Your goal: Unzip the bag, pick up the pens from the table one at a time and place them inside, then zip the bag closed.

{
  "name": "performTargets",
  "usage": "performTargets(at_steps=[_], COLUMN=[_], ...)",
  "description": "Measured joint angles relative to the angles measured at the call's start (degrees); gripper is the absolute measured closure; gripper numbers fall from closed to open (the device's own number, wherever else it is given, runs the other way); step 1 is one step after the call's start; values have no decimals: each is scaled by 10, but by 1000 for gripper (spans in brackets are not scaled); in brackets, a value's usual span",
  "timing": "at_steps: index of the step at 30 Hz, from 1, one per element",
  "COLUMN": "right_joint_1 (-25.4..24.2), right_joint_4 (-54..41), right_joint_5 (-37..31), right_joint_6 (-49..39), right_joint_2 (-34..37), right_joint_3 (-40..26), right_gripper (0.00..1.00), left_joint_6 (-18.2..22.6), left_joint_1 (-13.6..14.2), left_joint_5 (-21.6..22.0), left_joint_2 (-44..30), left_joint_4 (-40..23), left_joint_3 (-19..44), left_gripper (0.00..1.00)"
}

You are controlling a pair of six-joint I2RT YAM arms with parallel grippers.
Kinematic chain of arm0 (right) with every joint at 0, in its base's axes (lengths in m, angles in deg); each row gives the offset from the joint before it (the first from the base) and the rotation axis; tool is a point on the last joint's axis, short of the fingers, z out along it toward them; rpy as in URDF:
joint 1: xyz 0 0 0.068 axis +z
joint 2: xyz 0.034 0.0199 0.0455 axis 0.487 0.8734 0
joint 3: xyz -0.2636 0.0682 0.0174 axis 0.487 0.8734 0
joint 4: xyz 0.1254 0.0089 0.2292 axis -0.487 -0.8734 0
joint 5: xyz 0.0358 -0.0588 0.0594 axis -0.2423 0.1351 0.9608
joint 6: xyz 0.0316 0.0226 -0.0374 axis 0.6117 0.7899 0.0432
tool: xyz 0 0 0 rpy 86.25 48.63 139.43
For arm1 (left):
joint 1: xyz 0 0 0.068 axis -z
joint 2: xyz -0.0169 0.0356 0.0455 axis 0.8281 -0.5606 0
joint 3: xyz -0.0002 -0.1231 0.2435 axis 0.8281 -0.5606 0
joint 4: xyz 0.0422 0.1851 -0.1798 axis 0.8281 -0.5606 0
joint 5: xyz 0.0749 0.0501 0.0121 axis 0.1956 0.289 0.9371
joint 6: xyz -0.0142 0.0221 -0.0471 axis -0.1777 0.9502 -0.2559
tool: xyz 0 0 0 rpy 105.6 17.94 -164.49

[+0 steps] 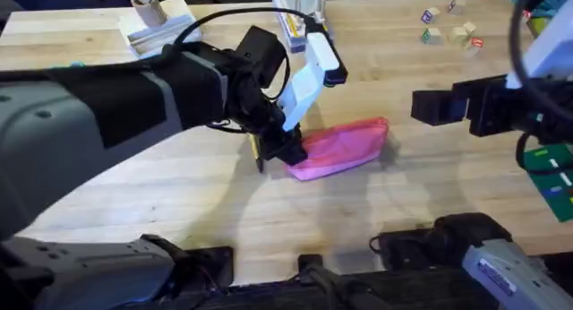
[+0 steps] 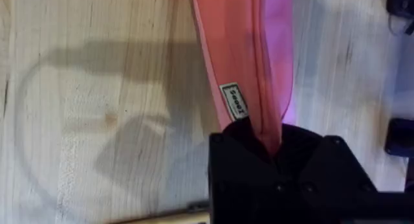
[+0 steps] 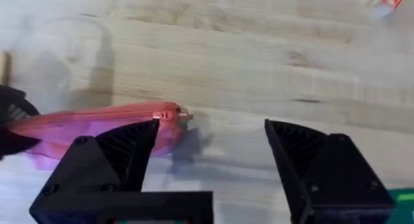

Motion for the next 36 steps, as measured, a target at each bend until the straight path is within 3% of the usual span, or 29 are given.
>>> performTargets(at_steps=[10, 17, 27, 36], right_joint_1=[0, 1, -2, -87], right_joint_4=[17, 51, 23, -39], right_joint_5=[0, 22, 93, 206], right_joint_6=[-261, -340, -466, -609], right_joint_2=[24, 25, 26, 42], right_joint_3=[0, 0, 0, 0], right_gripper=[5, 4, 4, 4], left_joint_6=[0, 0, 0, 0], left_joint_1=[0, 0, 0, 0], left_joint_5=[0, 2, 2, 3], left_joint_2=[0, 0, 0, 0], left_joint_4=[1, 6, 8, 11], left_joint_3=[0, 0, 0, 0], left_gripper=[959, 959, 960, 961])
